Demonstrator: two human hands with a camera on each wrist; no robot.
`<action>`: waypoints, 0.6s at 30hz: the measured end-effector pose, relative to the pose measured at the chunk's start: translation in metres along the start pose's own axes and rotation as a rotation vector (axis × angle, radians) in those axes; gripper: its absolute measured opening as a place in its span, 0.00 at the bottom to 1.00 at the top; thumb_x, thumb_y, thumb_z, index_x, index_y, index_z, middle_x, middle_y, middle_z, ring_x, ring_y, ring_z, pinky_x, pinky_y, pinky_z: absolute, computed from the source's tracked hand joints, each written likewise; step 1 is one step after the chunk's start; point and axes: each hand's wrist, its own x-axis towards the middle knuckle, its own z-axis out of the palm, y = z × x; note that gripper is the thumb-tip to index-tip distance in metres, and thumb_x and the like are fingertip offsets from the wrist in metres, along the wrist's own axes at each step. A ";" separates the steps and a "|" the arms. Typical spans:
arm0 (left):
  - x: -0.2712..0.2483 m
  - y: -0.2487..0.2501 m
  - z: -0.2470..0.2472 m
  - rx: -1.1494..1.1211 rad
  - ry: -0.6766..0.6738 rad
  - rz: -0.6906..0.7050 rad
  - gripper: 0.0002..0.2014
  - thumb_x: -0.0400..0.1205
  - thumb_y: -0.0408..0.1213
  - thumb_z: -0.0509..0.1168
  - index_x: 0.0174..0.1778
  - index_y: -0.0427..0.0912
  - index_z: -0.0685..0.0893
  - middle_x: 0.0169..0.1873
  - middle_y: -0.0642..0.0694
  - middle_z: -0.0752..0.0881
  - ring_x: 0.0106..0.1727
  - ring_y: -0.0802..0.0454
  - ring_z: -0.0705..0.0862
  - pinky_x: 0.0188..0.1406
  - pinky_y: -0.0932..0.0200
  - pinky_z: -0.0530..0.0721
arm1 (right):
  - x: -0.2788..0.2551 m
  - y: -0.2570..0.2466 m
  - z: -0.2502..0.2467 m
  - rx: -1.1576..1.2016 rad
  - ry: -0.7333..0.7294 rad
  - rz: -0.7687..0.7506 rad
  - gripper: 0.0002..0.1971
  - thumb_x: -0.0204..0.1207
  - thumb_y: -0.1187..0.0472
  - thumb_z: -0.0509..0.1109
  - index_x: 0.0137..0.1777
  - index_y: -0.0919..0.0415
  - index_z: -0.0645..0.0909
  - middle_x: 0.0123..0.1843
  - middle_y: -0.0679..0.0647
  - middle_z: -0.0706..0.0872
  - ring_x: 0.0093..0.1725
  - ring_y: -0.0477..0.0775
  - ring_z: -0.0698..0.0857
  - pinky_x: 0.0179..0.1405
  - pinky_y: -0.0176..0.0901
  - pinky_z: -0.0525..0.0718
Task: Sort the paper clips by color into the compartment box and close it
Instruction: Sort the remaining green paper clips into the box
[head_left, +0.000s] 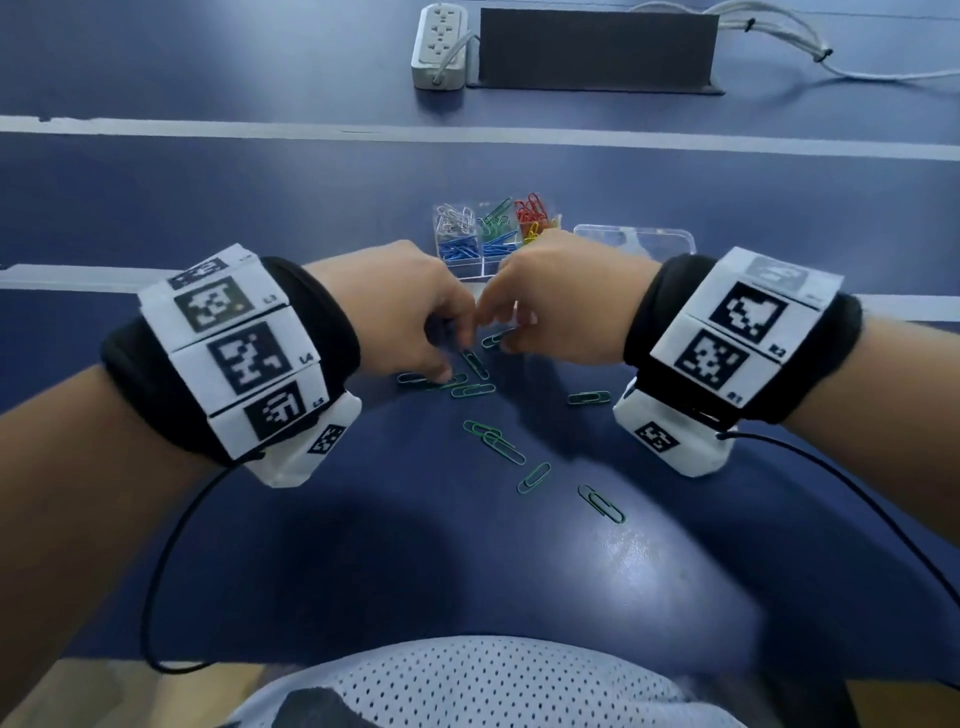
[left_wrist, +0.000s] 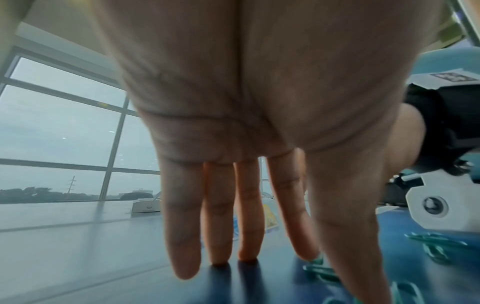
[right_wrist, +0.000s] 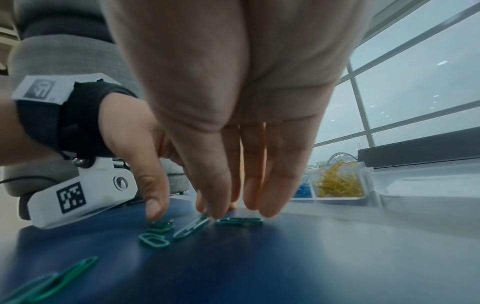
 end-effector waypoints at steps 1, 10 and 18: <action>-0.001 0.000 0.001 0.019 -0.007 0.008 0.14 0.69 0.47 0.75 0.49 0.54 0.87 0.43 0.53 0.86 0.36 0.57 0.75 0.46 0.63 0.74 | 0.001 -0.002 0.000 -0.008 -0.005 -0.006 0.15 0.73 0.58 0.69 0.60 0.52 0.85 0.51 0.52 0.89 0.51 0.57 0.83 0.48 0.39 0.75; -0.002 0.000 0.007 0.089 -0.014 -0.026 0.20 0.63 0.53 0.78 0.48 0.50 0.89 0.49 0.51 0.88 0.49 0.49 0.83 0.55 0.52 0.82 | 0.001 -0.012 0.005 -0.030 -0.027 0.052 0.14 0.71 0.61 0.66 0.55 0.49 0.83 0.39 0.50 0.75 0.41 0.56 0.74 0.49 0.44 0.82; -0.002 0.005 0.011 0.083 0.004 -0.046 0.08 0.69 0.42 0.76 0.43 0.48 0.91 0.41 0.50 0.88 0.41 0.55 0.76 0.45 0.60 0.77 | 0.006 -0.022 0.008 0.039 -0.002 0.114 0.13 0.75 0.60 0.63 0.52 0.54 0.88 0.49 0.61 0.87 0.44 0.62 0.80 0.45 0.43 0.81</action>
